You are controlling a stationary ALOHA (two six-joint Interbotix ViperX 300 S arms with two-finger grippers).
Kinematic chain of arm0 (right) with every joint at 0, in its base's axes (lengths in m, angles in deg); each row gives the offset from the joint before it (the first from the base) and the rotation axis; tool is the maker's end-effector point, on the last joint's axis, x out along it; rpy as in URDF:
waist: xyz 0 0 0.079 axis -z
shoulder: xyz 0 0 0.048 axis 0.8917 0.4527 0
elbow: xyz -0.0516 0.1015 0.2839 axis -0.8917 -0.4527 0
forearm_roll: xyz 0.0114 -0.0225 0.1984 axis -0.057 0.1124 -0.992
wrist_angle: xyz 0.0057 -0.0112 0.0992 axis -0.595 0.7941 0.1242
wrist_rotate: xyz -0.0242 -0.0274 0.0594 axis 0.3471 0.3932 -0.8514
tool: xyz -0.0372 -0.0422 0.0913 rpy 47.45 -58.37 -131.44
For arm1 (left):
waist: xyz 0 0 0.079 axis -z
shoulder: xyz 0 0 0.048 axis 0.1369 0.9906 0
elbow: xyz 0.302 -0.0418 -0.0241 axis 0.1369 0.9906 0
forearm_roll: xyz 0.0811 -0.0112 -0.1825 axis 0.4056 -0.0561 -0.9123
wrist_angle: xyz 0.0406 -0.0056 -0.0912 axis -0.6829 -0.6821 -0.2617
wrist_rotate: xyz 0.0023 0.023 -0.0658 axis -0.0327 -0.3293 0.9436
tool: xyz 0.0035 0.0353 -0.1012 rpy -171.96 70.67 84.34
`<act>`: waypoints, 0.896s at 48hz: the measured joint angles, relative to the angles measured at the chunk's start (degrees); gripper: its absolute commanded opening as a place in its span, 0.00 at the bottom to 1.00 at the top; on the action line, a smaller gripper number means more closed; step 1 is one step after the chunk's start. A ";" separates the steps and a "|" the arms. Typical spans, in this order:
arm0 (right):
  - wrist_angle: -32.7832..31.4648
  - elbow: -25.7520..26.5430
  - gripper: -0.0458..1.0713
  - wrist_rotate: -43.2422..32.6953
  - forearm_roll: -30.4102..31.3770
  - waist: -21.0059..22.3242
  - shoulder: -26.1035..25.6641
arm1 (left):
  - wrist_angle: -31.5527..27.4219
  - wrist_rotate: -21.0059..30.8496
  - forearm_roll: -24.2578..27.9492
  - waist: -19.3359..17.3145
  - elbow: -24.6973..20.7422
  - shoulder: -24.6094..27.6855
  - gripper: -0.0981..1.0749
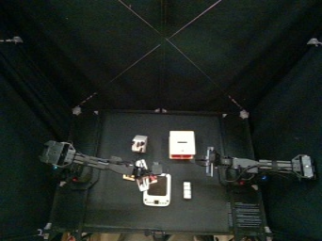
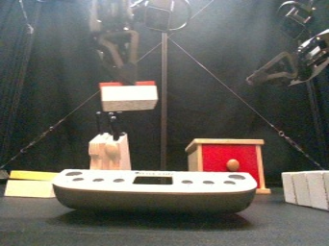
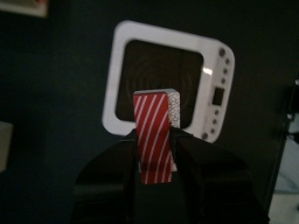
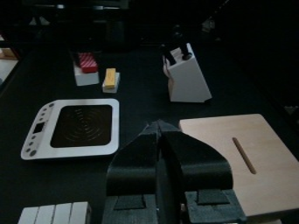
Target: Put salmon sushi on drawer
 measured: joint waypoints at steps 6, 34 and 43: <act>0.00 0.00 0.05 0.00 0.09 0.00 0.00 | -0.88 0.00 2.64 -3.96 -4.57 1.76 0.54; 0.00 -0.18 0.05 0.00 0.09 0.00 0.00 | -2.46 -1.41 4.39 -17.49 -26.02 18.54 0.54; 0.00 -0.18 0.05 0.00 0.09 0.00 0.00 | -6.42 -2.02 4.39 -19.25 -34.19 24.96 0.54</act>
